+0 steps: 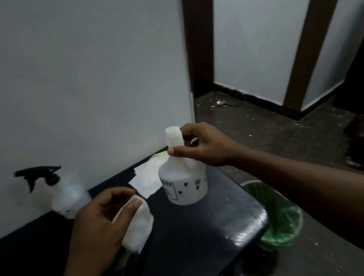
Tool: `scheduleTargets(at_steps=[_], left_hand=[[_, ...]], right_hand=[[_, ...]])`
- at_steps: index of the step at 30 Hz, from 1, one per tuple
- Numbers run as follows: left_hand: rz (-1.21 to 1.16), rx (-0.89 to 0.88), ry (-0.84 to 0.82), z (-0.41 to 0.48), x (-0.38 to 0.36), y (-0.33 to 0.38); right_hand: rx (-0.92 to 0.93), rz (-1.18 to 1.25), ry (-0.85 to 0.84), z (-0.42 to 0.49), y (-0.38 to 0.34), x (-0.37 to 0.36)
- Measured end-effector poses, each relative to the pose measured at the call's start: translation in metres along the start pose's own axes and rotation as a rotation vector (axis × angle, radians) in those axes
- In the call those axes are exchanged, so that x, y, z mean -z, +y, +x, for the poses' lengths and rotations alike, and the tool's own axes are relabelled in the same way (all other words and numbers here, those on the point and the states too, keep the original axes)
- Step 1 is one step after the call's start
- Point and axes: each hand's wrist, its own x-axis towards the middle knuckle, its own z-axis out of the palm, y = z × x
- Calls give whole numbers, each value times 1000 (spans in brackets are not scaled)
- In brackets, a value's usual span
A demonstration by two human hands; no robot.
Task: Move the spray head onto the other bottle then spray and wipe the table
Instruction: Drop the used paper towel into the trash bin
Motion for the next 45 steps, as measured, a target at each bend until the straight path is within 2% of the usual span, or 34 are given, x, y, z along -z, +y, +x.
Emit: scheduleTargets(at_steps=[8,13,16,23,29,38,41,45], left_hand=[[-78,-226,-199,49,-120,87],[-110,-269,-281,57,-174,110],[-123,-273,-323,57,-200,114],[-91,-254,-395,62,-227,106],[-71,-243,-409,77,-224,95],[-55,-192,-450,73,-212,76],[-61,-186,-462,74,-214,73],[-36,-198,-453,74,-225,72]], right_hand=[[-26,-209,141,-69,39,98],[-135,-222,263,-116,83,140],[-212,-271,270,-141,115,149],[-445,-416,98,-164,205,120],[-651,-438,-67,-157,267,82],[-803,-658,-332,-143,306,46],[-694,-506,-331,-133,288,52],[-405,12,-248,-122,236,72]])
